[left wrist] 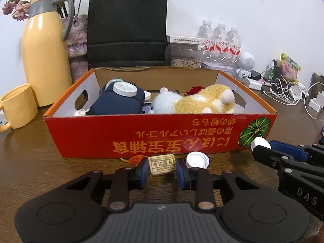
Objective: Organize objects
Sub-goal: 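Carry the cap and gold block into the box and open both grippers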
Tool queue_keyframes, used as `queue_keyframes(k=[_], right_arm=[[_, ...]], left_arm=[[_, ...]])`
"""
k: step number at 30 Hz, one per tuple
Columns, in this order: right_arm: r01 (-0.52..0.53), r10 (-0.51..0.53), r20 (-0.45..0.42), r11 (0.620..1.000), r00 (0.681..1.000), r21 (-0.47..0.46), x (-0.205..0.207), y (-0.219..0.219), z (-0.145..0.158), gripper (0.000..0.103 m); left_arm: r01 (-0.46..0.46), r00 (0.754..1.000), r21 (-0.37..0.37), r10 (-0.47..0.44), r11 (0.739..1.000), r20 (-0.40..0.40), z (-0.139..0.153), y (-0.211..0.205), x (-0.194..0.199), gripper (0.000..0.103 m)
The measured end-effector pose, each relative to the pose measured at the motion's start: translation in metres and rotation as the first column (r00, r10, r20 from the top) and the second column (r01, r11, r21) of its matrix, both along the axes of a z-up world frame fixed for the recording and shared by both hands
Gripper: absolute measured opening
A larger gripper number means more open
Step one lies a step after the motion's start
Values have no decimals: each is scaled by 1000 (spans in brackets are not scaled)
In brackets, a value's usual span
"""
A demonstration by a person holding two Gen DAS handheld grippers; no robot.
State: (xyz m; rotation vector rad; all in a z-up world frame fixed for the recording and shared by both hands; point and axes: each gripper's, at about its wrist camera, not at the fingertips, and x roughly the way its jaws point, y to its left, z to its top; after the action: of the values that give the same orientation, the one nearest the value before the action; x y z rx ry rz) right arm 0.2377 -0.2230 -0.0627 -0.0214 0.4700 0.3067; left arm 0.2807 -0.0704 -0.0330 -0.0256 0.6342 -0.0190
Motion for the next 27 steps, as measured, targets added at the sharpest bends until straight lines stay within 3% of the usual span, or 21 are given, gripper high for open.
queue_keyframes(k=[17, 27], right_arm=[[-14, 11, 70, 999, 997, 43, -12, -5, 12, 28], [-62, 53, 141, 996, 989, 58, 7, 5, 48, 28]], left_arm=[[42, 987, -47, -34, 998, 154, 38, 12, -37, 27], [24, 973, -56, -10, 998, 230, 76, 17, -14, 27]])
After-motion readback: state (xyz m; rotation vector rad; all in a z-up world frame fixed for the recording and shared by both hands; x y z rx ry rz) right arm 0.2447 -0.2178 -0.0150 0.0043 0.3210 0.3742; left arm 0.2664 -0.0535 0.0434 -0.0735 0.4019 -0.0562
